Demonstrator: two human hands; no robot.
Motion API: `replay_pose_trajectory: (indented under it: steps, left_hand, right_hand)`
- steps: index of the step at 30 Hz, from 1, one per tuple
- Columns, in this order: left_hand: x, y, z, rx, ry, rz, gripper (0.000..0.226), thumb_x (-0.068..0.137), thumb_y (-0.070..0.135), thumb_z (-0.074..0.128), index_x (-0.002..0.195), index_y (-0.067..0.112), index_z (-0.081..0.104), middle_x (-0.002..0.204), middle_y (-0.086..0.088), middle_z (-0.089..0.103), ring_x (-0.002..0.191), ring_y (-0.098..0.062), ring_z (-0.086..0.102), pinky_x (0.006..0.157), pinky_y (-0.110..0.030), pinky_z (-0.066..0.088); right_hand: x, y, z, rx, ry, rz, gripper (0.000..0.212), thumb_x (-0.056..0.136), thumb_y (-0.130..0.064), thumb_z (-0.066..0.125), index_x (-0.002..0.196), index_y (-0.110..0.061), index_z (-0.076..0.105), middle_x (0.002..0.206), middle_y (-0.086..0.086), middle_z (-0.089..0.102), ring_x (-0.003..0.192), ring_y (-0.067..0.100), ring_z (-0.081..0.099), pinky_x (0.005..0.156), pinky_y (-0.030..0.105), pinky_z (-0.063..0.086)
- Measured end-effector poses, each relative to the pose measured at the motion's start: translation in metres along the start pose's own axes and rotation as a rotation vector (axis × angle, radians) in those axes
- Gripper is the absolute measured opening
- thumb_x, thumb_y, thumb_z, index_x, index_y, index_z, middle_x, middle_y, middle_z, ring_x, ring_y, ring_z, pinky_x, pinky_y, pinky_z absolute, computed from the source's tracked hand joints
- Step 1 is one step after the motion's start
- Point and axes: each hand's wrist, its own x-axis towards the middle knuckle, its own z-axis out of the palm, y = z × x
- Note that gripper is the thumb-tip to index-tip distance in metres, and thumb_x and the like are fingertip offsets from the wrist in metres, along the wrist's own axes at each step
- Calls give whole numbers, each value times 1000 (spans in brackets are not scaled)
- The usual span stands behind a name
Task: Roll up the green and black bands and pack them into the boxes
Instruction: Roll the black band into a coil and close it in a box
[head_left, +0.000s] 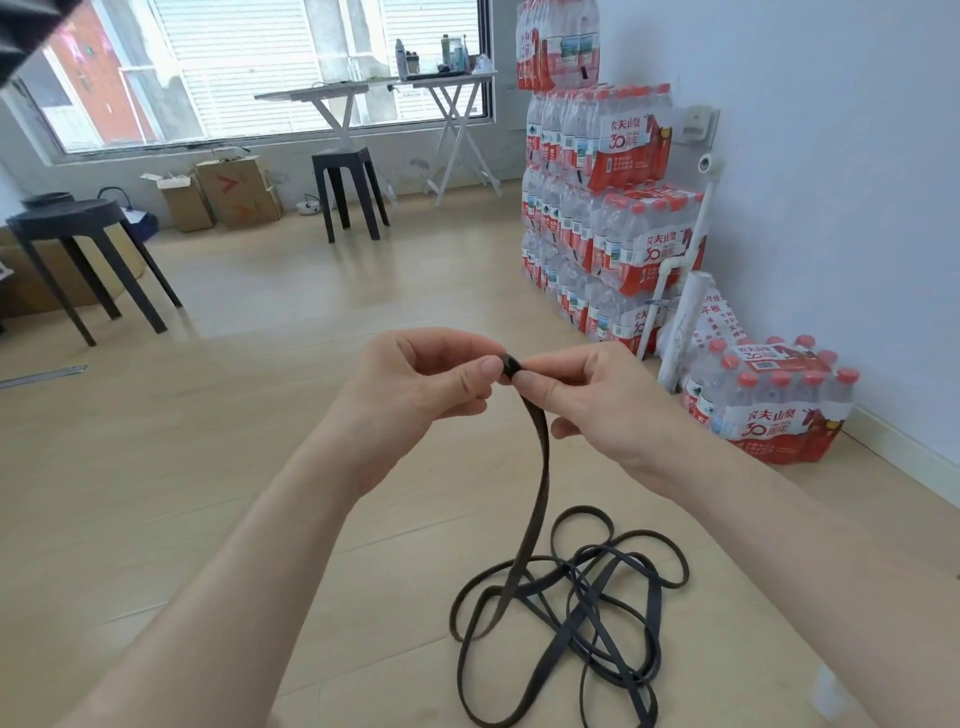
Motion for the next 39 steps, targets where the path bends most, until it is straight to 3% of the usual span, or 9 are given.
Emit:
replay_pose_trajectory:
  steps: [6,10,14,24,28,31,34,36,39]
  left_hand:
    - [0,2,8,269,91,160,3,83,12,70,83,15,71,72,1,71,68,-6,64,69,-23,55]
    - [1,-2,9,322,187,187,12,82,6,70,78,18,71,65,0,71,65,-17,68,68,-29,57]
    - [0,0,11,386,243,217,24,78,6,74,71,29,69,65,11,70,63,-6,66,67,-22,55]
    - [-7,9,16,410,183,254,26,64,1,82,66,24,69,67,-1,69,67,-17,68,65,-39,58]
    - [-8,11,19,359,179,213,27,64,-3,81,67,21,67,63,4,65,60,-15,65,62,-32,58]
    - [-8,14,18,300,79,144,33,65,-8,78,80,22,73,69,2,61,63,-14,60,66,-34,58]
    - [-11,19,12,348,-99,61,32,68,0,80,89,24,77,78,-12,69,71,-27,63,75,-41,56]
    - [-11,23,7,347,-204,1,29,69,3,80,91,21,77,79,-18,71,74,-32,67,73,-35,58]
    - [-13,26,2,324,-269,-9,22,70,2,78,89,13,76,63,-10,68,57,-14,60,59,-20,51]
  right_hand:
    - [-2,0,2,17,-60,-3,18,91,-12,62,90,-26,74,87,0,70,74,5,53,53,16,44]
    - [-3,0,2,25,-119,27,16,91,-10,62,97,-19,75,82,-3,68,75,5,56,54,16,44]
    - [-3,-1,-1,150,-108,93,18,88,-16,66,104,-9,71,82,1,72,69,9,65,56,19,43]
    - [-2,-1,-7,287,-113,122,40,67,-35,74,98,-9,73,88,5,72,80,15,65,58,21,40]
    - [0,0,-9,333,-114,85,39,62,-25,77,97,-8,71,82,8,70,71,16,60,61,23,40]
    - [0,0,-12,343,-139,67,34,66,-17,75,99,-11,66,79,6,71,68,14,61,66,25,43]
    - [-1,-3,-18,315,-212,86,42,68,-10,75,108,-9,60,91,19,70,77,21,64,74,30,49]
    - [-2,-4,-20,298,-274,125,47,69,-7,76,112,-9,56,97,24,68,82,26,64,78,34,50]
    - [-2,-4,-20,333,-349,152,46,74,-4,75,114,-8,52,96,24,68,82,28,66,75,32,52]
